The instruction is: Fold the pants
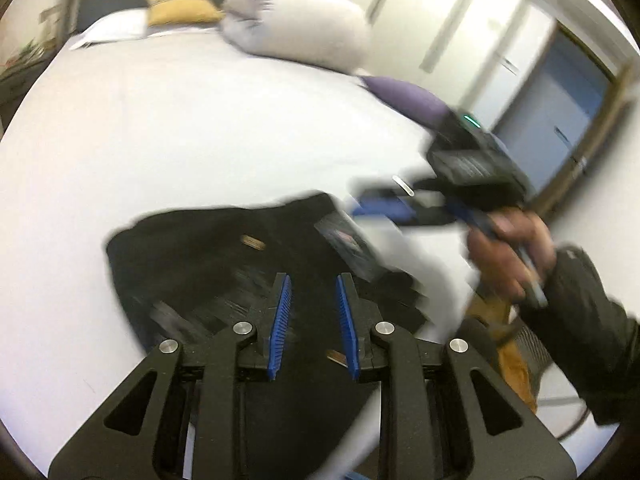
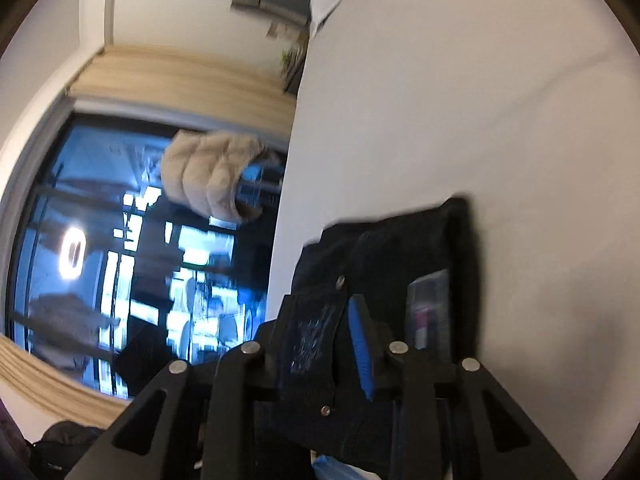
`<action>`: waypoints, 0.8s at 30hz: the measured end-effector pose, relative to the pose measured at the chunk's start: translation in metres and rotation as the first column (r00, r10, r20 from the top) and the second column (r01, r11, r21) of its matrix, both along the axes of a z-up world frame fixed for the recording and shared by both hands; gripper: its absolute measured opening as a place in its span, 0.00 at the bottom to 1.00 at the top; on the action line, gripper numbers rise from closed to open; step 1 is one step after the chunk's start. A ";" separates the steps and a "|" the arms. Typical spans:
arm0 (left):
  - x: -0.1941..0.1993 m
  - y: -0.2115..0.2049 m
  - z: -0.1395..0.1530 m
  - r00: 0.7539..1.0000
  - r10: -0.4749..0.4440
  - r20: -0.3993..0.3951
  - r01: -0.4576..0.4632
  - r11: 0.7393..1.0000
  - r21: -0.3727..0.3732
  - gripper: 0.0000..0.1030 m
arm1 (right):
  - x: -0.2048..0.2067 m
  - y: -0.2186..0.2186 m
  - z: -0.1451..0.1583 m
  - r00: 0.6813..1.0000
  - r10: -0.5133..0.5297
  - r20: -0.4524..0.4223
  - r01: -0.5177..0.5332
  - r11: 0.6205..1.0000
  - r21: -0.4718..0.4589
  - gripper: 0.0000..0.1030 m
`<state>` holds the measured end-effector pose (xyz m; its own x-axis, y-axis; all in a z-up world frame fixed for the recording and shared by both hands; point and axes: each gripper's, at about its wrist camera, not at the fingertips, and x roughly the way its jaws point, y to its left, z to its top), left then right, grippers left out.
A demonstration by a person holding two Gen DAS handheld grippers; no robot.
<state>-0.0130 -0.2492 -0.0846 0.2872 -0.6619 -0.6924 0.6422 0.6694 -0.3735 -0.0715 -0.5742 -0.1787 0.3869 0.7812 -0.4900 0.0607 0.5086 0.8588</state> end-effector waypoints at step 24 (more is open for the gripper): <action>-0.014 0.064 -0.096 0.946 -0.166 -0.278 0.102 0.968 -0.229 0.22 | -0.092 -0.017 -0.041 0.996 -0.052 -0.074 0.055 0.998 0.034 0.00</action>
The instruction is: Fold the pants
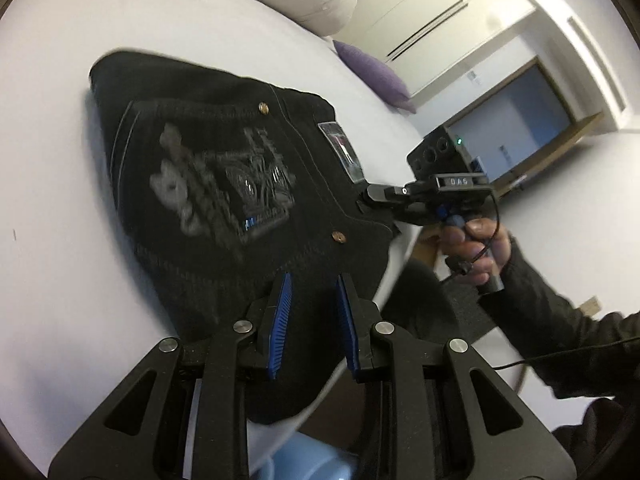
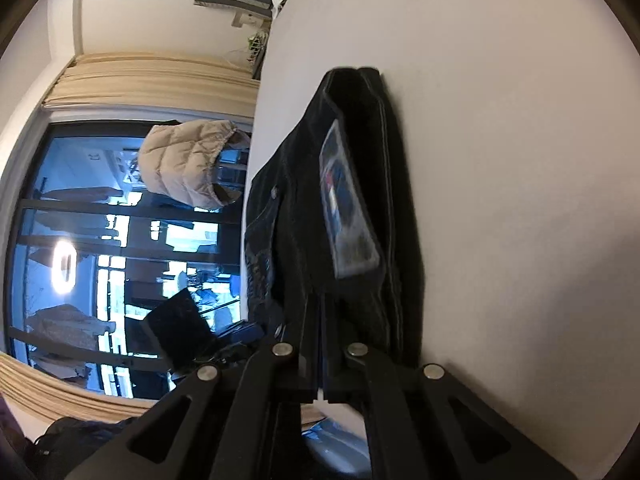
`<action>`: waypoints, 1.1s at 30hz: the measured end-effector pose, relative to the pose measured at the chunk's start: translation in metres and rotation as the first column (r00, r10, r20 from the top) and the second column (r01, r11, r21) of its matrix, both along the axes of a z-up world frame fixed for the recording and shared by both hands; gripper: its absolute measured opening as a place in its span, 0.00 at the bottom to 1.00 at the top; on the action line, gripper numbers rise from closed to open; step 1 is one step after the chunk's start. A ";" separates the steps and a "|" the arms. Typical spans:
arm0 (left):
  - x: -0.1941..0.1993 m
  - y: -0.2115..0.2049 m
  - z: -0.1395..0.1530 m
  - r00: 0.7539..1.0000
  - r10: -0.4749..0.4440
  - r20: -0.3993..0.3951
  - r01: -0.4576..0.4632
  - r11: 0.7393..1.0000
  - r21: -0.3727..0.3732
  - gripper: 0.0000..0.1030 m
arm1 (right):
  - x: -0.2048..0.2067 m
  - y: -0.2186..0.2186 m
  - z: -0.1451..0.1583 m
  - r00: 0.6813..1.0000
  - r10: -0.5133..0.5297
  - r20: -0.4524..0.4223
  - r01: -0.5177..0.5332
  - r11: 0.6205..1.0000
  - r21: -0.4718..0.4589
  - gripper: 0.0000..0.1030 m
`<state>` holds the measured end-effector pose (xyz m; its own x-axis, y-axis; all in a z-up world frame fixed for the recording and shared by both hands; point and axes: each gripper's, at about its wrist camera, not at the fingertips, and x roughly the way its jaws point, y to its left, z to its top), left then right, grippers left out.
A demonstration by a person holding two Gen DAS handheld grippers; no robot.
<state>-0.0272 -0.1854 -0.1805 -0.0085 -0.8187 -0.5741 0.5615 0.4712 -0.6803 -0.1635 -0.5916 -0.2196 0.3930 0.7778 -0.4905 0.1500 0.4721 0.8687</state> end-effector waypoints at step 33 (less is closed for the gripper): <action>0.107 0.052 -0.045 0.932 0.193 -0.308 -0.233 0.967 -0.100 0.84 | 0.087 -0.018 -0.001 0.993 0.071 -0.090 -0.080 0.992 -0.098 0.63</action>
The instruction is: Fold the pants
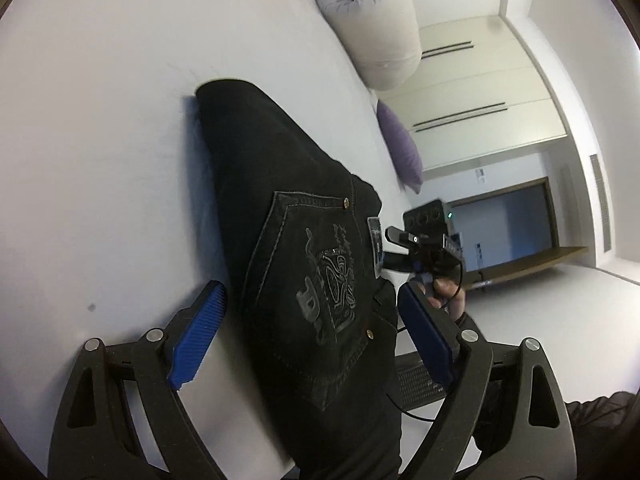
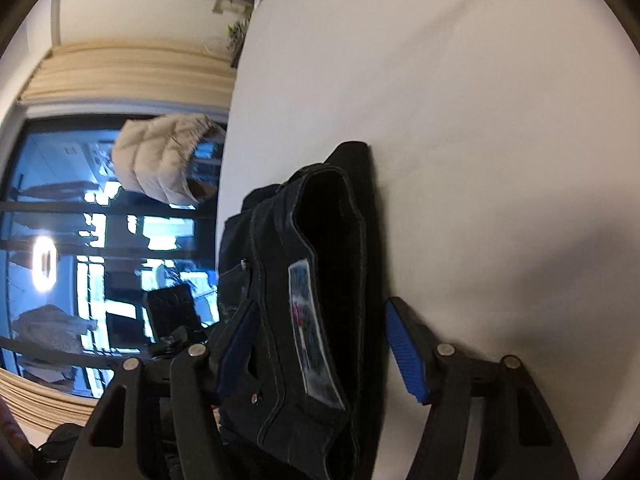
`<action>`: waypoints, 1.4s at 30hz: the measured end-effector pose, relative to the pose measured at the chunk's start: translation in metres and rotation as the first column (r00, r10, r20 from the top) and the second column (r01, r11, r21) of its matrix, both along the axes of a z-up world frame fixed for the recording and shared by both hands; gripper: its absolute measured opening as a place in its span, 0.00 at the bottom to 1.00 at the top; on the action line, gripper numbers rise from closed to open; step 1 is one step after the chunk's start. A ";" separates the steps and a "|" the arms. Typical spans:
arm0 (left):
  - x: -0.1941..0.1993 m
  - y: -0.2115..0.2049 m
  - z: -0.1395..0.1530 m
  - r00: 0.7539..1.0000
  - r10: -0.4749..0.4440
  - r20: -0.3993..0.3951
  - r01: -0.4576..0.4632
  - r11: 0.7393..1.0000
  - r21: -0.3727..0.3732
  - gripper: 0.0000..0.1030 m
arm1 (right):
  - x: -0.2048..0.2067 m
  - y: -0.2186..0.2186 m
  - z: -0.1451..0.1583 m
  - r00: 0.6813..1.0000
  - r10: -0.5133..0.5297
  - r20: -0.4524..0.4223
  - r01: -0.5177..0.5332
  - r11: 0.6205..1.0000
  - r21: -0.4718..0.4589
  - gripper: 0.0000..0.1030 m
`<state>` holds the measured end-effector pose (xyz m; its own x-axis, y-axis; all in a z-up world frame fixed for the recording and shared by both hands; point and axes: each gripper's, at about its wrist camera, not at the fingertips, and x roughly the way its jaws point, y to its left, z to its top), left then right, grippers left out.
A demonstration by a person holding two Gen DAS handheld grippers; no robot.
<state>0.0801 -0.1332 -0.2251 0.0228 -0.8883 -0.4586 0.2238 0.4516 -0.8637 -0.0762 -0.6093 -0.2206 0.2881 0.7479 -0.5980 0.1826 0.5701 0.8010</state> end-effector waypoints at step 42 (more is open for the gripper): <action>0.104 0.037 -0.010 0.998 0.065 0.004 -0.064 0.986 0.151 0.30 | 0.212 0.070 -0.026 0.998 -0.035 0.053 0.034 0.999 0.020 0.23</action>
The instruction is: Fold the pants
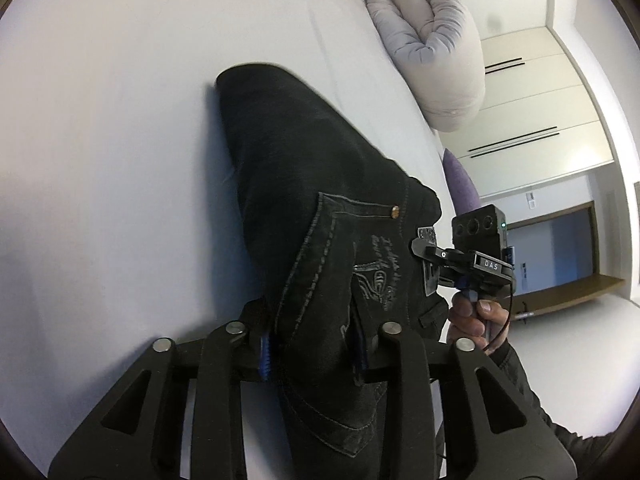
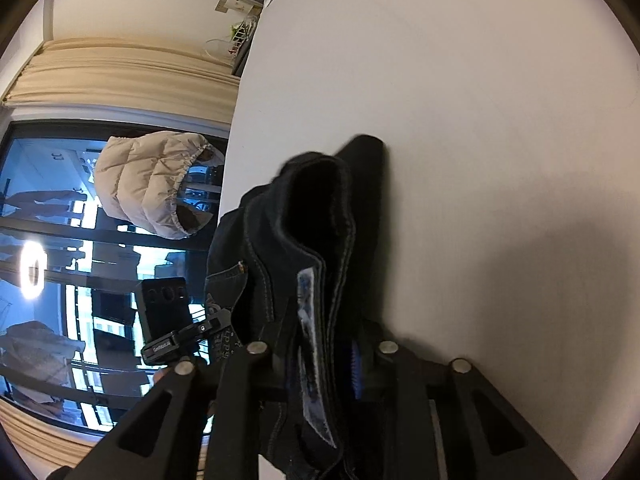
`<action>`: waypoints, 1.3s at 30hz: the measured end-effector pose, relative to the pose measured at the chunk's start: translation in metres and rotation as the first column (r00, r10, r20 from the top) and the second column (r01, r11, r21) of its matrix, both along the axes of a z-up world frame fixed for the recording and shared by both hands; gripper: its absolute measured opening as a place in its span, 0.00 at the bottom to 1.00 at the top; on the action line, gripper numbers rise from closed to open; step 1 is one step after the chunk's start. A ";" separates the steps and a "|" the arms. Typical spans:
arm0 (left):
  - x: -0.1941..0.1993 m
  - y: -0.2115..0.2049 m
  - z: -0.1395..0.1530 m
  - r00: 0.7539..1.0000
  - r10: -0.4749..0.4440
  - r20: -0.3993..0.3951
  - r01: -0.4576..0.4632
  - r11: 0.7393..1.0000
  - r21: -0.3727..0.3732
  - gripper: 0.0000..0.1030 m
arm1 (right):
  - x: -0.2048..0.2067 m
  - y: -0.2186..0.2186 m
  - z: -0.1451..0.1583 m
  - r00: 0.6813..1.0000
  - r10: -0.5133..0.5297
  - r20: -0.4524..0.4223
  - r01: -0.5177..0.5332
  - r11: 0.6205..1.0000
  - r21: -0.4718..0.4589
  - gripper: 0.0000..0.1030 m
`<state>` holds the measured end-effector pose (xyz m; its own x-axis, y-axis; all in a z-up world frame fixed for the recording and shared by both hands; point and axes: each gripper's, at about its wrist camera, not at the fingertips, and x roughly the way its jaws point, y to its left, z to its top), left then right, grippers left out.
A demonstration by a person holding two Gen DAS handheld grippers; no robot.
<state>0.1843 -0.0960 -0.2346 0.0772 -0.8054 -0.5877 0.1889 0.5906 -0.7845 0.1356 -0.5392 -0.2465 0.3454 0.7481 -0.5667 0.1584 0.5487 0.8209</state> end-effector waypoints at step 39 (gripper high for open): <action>-0.435 -0.036 0.345 0.508 0.111 0.854 -0.673 0.670 0.313 1.00 | -0.367 0.170 0.360 0.712 -0.048 0.701 0.606 0.547 -0.577 1.00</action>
